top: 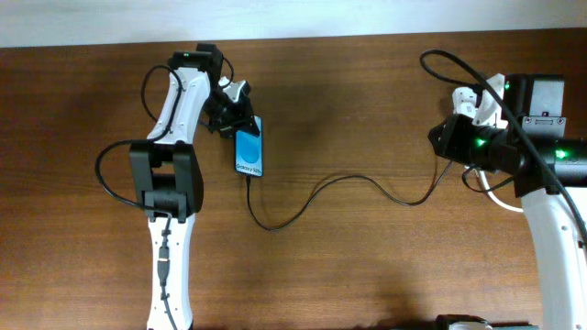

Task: Plug charger to phone and switch on socket
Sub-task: 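Lower the phone flat onto the table with the left gripper and release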

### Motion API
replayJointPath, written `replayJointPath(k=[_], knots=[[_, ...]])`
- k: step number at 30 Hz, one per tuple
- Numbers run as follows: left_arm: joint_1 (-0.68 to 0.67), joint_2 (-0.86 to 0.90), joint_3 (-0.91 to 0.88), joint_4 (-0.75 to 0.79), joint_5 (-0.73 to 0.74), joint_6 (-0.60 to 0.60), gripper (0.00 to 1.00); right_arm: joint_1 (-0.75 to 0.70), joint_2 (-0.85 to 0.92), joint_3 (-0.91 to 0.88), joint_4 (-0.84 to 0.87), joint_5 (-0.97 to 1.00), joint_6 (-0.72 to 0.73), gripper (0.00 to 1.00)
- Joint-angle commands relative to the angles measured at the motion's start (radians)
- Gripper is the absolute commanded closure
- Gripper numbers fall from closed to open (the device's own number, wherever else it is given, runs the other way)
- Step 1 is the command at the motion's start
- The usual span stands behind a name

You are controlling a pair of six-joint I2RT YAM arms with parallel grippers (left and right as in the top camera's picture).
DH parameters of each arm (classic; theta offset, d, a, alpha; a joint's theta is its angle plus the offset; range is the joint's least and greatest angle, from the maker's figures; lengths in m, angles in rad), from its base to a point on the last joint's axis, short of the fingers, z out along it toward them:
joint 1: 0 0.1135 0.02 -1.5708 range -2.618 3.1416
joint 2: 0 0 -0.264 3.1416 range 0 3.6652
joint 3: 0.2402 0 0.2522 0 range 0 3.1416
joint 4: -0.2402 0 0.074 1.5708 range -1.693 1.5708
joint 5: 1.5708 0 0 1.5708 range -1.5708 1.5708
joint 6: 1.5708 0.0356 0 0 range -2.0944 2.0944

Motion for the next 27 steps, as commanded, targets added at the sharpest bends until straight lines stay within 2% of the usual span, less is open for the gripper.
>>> replayJointPath(k=[1,4,8,13,19,27], knots=[[0.017,0.01,0.011,-0.006,-0.005,0.008,0.6,-0.005,-0.014,0.018,-0.001,0.017,-0.004,0.61],[0.035,0.01,0.042,-0.029,-0.046,0.008,0.58,-0.005,-0.014,0.018,-0.001,0.017,-0.004,0.61],[0.061,0.01,0.127,-0.096,-0.2,0.007,0.52,-0.005,-0.014,0.018,-0.001,0.017,-0.004,0.61],[0.061,0.01,0.137,-0.105,-0.314,0.007,0.46,-0.005,-0.014,0.018,-0.001,0.017,-0.004,0.61],[0.062,0.01,0.138,-0.097,-0.341,0.008,0.41,-0.005,-0.014,0.018,-0.001,0.017,-0.008,0.61],[0.087,0.01,0.138,-0.092,-0.416,0.012,0.11,-0.005,-0.014,0.018,-0.004,0.02,-0.019,0.6]])
